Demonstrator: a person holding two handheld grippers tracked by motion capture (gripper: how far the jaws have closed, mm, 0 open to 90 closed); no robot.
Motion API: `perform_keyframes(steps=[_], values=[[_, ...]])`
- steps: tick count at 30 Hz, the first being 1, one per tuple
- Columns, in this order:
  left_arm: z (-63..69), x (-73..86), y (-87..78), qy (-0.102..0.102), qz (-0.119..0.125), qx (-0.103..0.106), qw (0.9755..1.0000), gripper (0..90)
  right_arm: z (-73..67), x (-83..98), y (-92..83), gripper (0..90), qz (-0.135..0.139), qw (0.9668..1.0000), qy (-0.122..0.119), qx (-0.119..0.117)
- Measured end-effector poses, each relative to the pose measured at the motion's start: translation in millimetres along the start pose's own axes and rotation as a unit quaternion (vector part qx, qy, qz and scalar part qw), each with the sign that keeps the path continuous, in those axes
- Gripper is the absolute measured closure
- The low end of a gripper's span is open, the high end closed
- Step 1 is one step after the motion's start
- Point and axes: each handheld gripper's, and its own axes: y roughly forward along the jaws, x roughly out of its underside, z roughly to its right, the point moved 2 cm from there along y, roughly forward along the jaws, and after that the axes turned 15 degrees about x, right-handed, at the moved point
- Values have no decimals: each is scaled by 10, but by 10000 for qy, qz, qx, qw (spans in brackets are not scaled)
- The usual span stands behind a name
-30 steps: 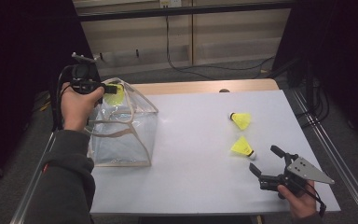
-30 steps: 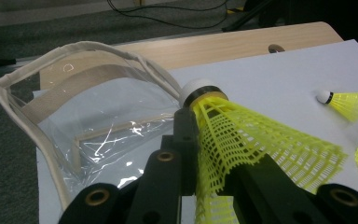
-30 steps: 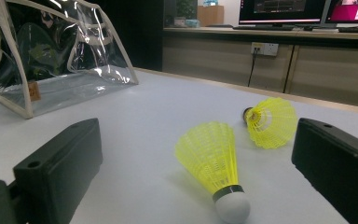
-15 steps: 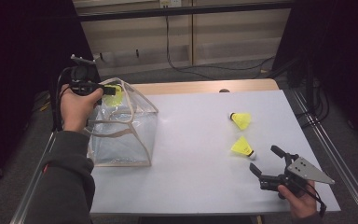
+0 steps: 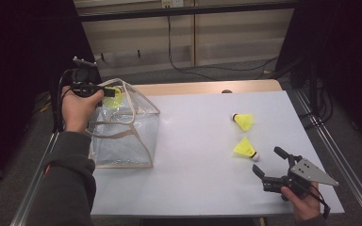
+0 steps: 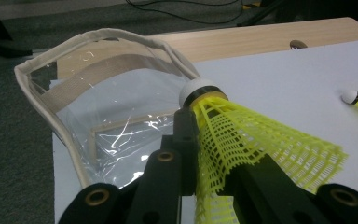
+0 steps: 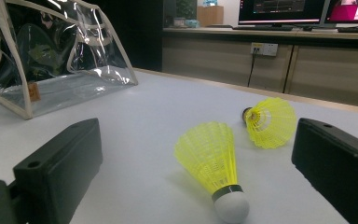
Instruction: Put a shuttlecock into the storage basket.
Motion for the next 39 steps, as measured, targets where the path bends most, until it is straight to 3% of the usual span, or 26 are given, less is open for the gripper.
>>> perform_keyframes(steps=[17, 39], values=[[-69, -31, 139, -90, -118, -48, 9999, 834, 3, 0, -4, 16, -14, 10000, 20, -5], [-185, -70, 275, -285, -21, -209, 9994, 826, 5, 2, -10, 16, -18, 10000, 36, -14]])
